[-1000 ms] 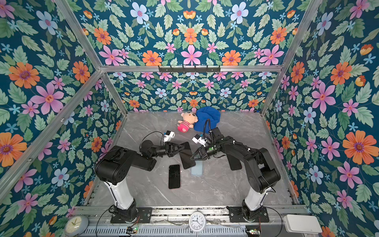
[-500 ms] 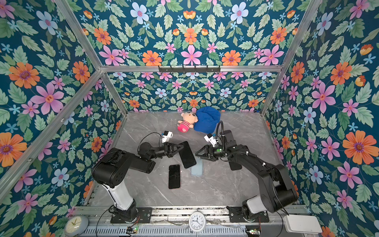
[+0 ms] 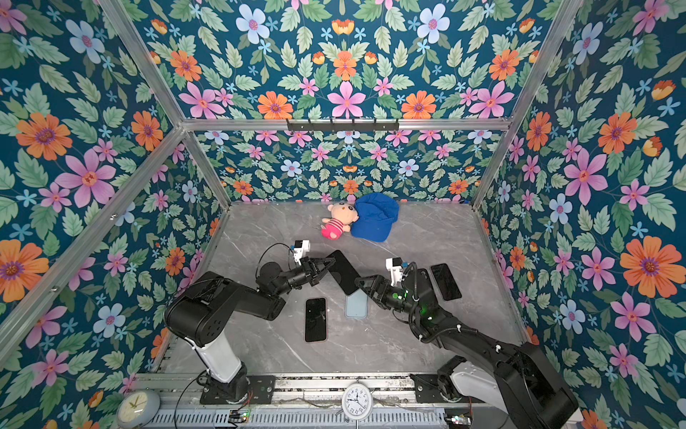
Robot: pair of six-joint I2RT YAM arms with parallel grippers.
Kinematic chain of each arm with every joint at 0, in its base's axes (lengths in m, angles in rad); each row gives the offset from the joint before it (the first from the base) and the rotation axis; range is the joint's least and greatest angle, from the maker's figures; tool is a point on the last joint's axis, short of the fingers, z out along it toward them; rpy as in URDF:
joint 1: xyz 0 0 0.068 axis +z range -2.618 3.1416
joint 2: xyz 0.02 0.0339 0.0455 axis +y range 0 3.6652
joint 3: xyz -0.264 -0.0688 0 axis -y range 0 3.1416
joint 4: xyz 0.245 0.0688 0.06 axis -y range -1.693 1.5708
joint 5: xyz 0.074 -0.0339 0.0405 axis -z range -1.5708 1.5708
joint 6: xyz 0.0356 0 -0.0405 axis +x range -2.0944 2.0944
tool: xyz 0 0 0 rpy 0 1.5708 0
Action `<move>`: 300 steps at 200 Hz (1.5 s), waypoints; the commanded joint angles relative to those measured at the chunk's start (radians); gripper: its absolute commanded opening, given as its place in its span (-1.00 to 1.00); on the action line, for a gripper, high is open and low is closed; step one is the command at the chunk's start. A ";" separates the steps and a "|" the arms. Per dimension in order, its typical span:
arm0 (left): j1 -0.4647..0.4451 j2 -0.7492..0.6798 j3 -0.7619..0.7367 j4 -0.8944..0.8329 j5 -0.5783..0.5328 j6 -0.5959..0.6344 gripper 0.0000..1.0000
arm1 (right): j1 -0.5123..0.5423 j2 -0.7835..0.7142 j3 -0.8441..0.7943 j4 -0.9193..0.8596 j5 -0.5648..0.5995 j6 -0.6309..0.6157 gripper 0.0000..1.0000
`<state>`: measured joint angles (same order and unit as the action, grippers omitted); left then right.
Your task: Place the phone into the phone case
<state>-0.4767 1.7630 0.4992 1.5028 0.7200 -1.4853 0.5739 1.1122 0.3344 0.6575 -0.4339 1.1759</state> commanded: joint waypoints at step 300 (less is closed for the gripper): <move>-0.024 0.043 0.002 0.169 -0.131 -0.145 -0.70 | -0.020 0.231 0.006 0.492 -0.072 0.068 -0.52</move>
<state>-0.4992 1.8061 0.4961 1.5845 0.5934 -1.6230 0.5541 1.3582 0.3393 1.1034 -0.5060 1.2274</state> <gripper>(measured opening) 0.141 0.266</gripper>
